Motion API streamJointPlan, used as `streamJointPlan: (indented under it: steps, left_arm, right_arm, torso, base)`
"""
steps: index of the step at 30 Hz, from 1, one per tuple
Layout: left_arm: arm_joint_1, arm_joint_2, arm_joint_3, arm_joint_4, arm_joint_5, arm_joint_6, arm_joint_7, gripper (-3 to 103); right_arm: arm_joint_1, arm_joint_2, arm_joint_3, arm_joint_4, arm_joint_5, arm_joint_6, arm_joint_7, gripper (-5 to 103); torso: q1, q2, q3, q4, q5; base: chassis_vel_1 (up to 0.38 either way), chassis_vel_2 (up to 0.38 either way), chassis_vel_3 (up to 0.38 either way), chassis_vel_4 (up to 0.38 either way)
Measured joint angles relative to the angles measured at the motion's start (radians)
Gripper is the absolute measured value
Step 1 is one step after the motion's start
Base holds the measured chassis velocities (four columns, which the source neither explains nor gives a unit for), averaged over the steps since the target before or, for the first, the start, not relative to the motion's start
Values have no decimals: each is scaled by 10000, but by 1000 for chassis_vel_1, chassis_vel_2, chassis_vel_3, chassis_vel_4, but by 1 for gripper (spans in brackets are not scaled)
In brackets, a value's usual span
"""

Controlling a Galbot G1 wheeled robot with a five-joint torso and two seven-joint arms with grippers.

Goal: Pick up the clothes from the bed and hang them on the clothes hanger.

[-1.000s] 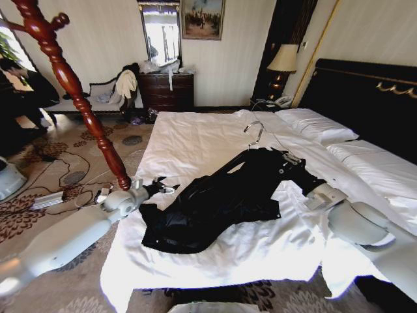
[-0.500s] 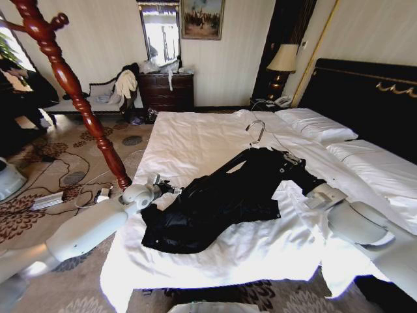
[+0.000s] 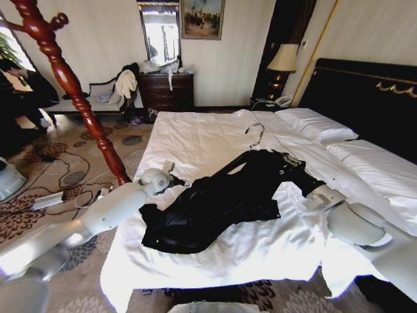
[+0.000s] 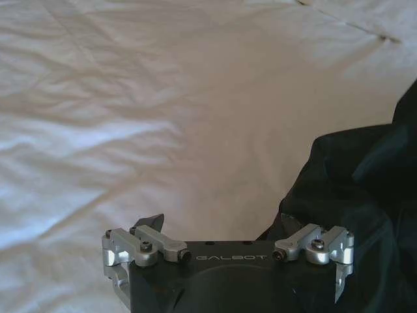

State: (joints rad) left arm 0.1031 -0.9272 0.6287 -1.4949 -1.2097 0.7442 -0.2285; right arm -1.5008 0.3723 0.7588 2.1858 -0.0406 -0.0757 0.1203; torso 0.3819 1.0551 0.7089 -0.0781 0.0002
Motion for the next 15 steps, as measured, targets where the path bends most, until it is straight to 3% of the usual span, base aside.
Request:
streamJointPlan:
  steps: [8, 15]
  left_arm:
    - [-4, 243, 237, 102, 407, -35, 469, 99]
    - [445, 182, -74, 152, 835, -55, 326, 98]
  right_arm:
    - [-45, 18, 66, -51, 37, -34, 73, 19]
    - [-6, -22, 43, -109, 36, -32, 89, 19]
  torso:
    - [0, 0, -1, 8, -2]
    - [-1, -1, -1, -3, -3]
  base:
    - [0, 0, 0, 0]
    - [0, 0, 0, 0]
